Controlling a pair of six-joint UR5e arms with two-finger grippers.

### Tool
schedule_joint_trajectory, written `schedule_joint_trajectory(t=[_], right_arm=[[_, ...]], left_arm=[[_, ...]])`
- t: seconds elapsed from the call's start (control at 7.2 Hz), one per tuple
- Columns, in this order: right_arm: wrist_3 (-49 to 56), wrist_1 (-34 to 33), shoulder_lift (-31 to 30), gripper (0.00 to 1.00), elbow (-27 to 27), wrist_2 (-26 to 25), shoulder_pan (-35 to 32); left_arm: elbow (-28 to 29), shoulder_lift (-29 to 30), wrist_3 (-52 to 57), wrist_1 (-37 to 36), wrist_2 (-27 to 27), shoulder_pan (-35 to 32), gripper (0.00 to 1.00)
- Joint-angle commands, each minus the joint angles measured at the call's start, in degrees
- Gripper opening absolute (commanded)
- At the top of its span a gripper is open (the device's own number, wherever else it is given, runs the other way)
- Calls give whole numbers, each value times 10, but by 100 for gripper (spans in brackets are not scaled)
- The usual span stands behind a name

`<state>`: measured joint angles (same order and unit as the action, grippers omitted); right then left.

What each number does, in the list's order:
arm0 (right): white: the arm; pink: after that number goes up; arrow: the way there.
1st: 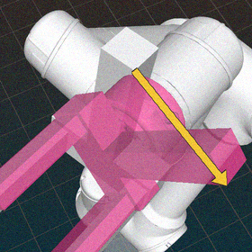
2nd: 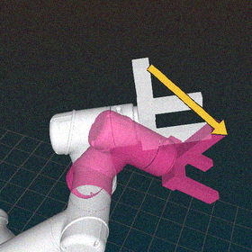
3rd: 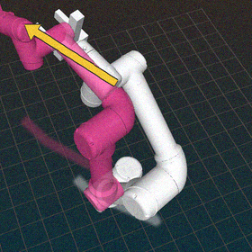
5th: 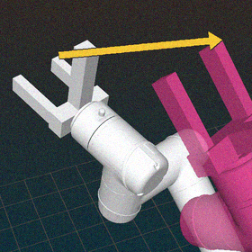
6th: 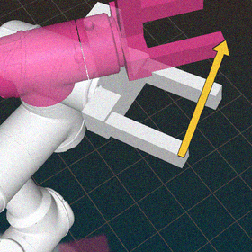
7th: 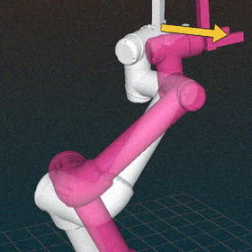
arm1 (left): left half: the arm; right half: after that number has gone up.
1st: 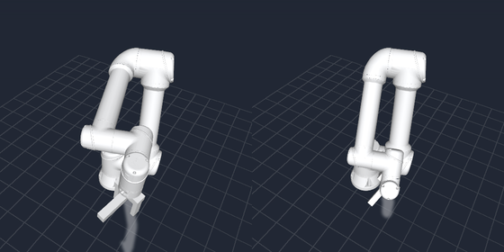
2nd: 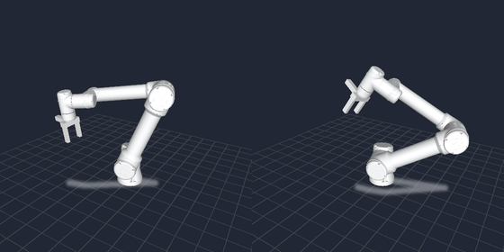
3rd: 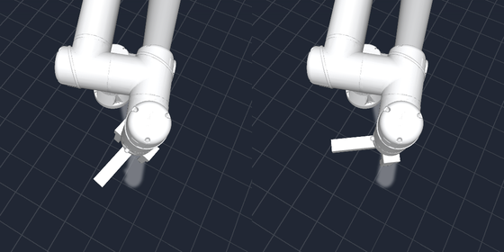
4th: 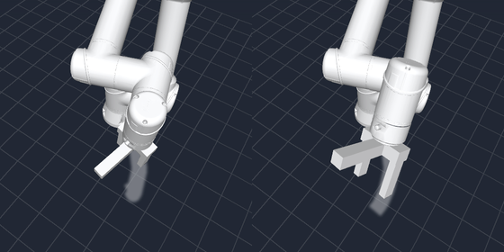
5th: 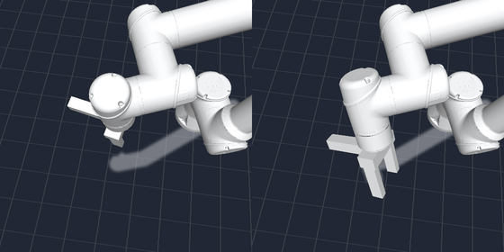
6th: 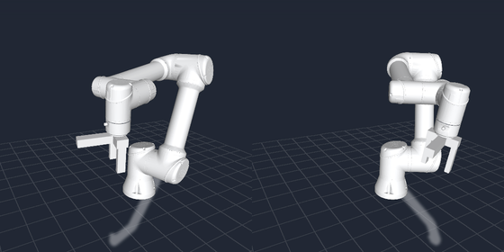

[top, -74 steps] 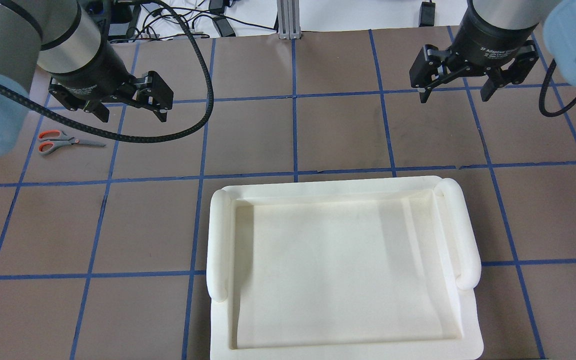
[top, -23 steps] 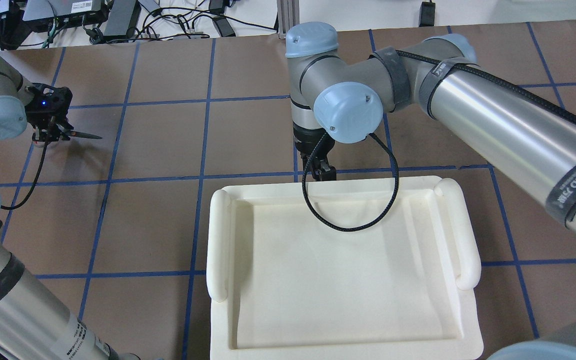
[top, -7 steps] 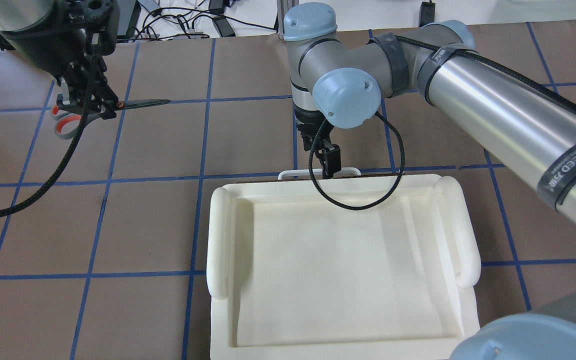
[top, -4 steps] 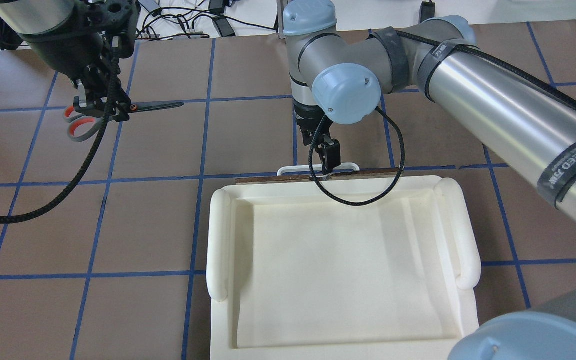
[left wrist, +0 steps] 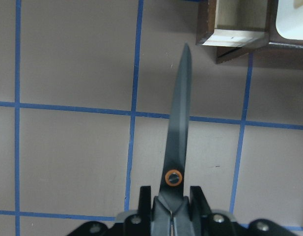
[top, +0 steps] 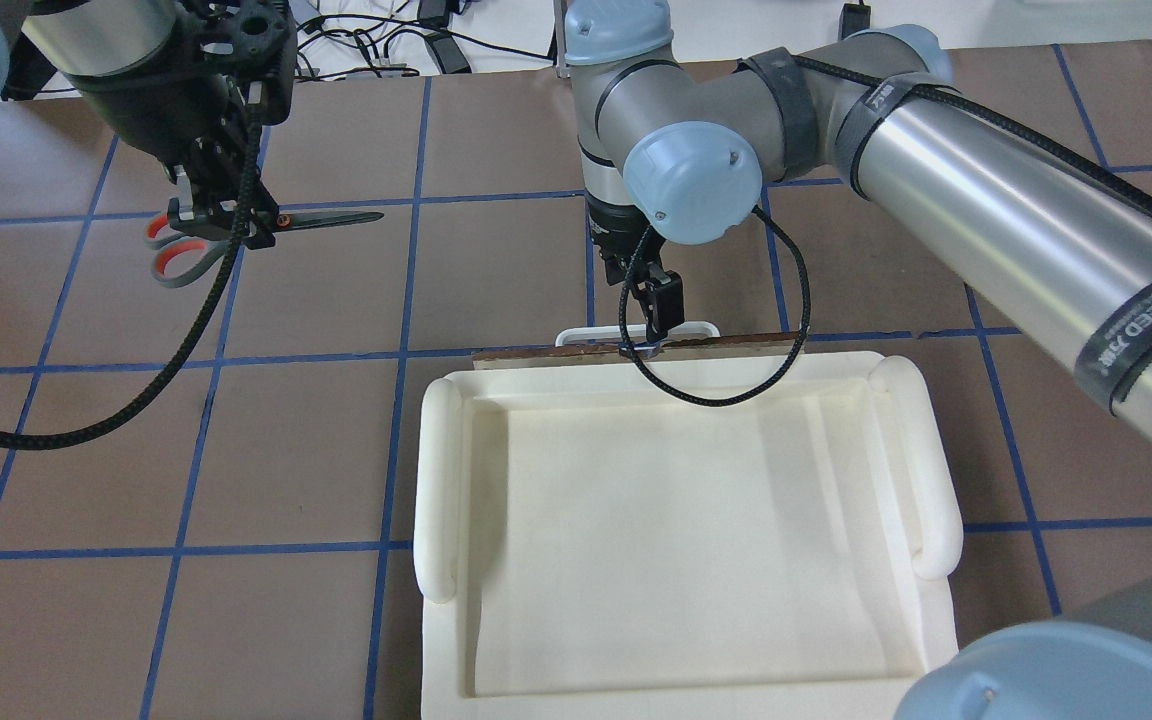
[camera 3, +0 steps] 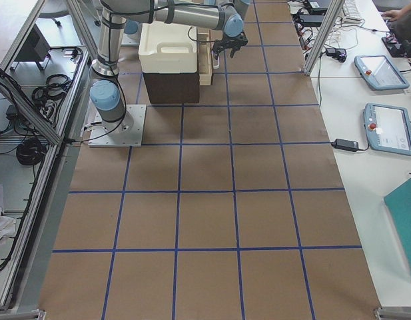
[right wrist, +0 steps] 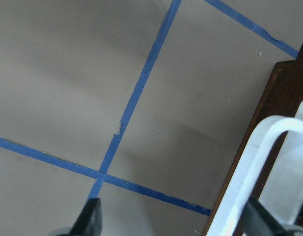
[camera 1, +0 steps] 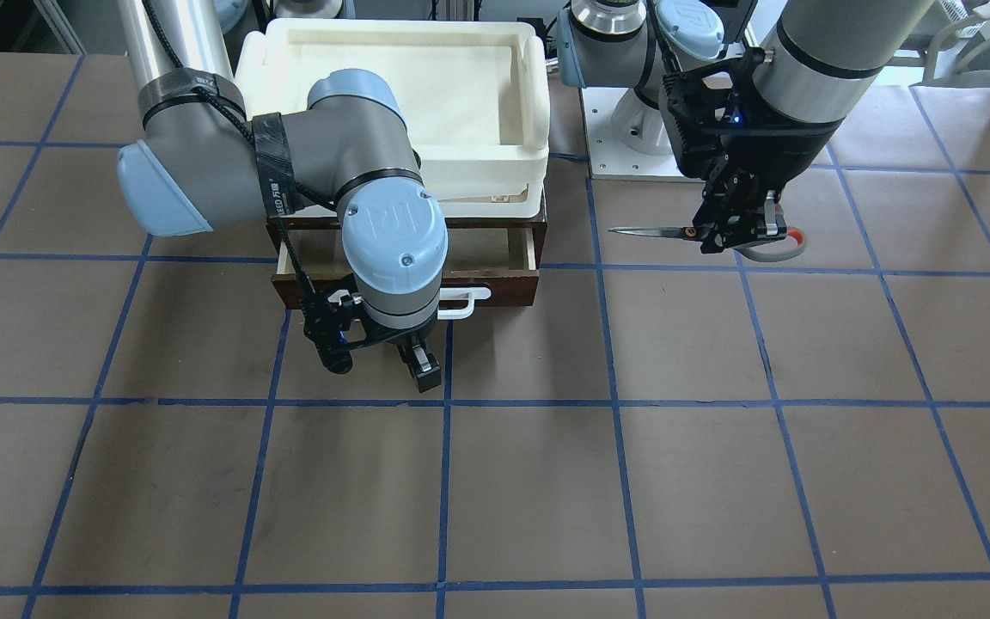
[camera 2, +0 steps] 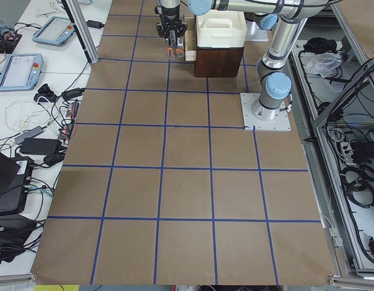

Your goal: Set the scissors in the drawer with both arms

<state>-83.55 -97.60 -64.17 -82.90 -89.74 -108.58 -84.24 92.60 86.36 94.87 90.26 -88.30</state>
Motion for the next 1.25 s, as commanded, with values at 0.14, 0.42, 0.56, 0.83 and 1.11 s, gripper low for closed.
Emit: schedule_joint_trajectory(t=[0.14,0.42,0.56,0.83,1.11], right_arm=[[9,-6,4,100,1,0,1],[10,-10,9,100,10,0,1],[10,-10,9,100,13,0,2],[11,-10,9,100,18,0,6],[21,-10,13,100,23,-1,10]], left_arm=[[-1,0,0,0,4,-1,0],[-1,4,-4,-2,4,-1,0],[-1,2,-4,-2,3,-1,0],[-1,-1,-3,-2,1,-1,0],[-1,-2,-3,-2,1,-1,0]])
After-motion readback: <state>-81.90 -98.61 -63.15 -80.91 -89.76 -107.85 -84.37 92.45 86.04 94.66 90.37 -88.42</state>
